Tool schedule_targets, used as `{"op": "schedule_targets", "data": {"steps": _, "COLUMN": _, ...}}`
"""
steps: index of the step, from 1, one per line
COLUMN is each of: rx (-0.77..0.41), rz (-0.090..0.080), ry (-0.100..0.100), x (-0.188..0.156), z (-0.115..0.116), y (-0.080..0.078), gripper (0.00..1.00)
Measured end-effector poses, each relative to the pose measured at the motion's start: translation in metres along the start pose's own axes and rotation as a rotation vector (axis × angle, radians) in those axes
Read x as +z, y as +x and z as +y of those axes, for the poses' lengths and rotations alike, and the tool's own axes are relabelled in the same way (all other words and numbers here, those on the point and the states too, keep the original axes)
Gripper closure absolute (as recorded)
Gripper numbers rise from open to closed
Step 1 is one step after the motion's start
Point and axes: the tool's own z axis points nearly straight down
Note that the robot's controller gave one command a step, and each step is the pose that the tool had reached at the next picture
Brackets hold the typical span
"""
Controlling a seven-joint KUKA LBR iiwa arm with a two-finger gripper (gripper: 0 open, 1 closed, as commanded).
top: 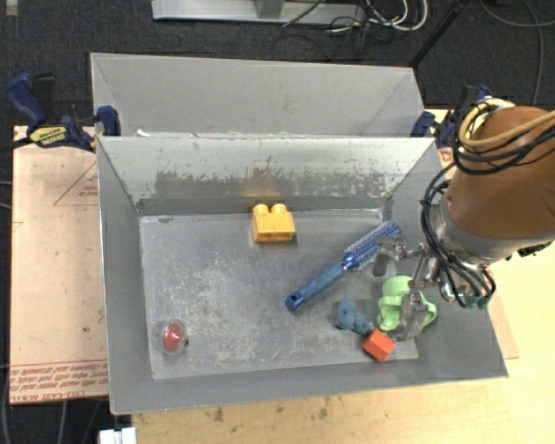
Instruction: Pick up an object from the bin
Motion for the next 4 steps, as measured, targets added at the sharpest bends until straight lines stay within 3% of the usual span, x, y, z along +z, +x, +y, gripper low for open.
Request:
{"op": "schedule_targets", "data": {"steps": 1, "rx": -0.500, "rz": -0.003, "ry": 0.000, "x": 0.167, "z": -0.072, "y": -0.041, "gripper": 0.00}}
{"op": "schedule_targets", "data": {"steps": 2, "rx": -0.518, "rz": -0.007, "ry": -0.011, "x": 0.164, "z": -0.100, "y": -0.058, "gripper": 0.00}}
{"op": "schedule_targets", "data": {"steps": 4, "rx": -0.517, "rz": -0.012, "ry": -0.016, "x": 0.164, "z": -0.097, "y": -0.059, "gripper": 0.00}}
